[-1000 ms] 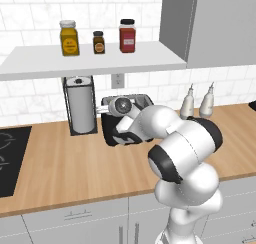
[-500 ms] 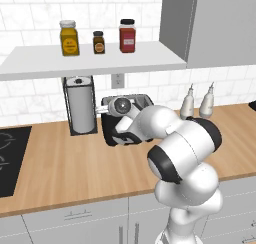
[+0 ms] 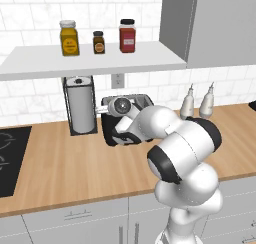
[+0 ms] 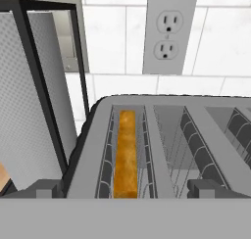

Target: Start the toaster. Once the lever pops up, take the bread to the plate on the dining counter.

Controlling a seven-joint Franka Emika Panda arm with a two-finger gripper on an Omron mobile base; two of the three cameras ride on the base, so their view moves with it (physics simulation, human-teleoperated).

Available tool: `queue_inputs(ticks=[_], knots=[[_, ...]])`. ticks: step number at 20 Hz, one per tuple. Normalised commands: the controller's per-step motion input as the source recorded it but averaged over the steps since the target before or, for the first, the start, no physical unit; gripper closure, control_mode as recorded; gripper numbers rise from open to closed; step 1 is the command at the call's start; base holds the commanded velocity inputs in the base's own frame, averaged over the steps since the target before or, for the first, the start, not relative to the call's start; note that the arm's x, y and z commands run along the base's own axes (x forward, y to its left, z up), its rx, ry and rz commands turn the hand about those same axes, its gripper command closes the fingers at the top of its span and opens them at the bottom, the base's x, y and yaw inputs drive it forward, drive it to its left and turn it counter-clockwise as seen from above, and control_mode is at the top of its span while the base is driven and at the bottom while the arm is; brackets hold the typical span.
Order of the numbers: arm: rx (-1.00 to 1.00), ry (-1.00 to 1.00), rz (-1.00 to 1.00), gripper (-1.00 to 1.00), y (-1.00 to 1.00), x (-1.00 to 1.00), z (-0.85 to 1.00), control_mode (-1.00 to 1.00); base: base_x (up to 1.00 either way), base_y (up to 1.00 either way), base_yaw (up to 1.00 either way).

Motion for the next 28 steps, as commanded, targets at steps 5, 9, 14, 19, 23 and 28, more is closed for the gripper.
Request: queue_inputs(ticks=[5,9,14,19,23,28], knots=[[0.0,0.0,0.0,-1.0,0.0,0.0,0.0,-1.0,0.0,0.0,0.0],[0.0,0.0,0.0,-1.0,0.0,0.0,0.0,-1.0,0.0,0.0,0.0],[0.0,0.0,0.0,-1.0,0.0,0.0,0.0,-1.0,0.0,0.0,0.0],[0.0,0.0,0.0,-1.0,0.0,0.0,0.0,-1.0,0.0,0.0,0.0],[0.0,0.0,0.0,-1.0,0.0,0.0,0.0,-1.0,0.0,0.0,0.0],[0.0,0.0,0.0,-1.0,0.0,0.0,0.0,-1.0,0.0,0.0,0.0]])
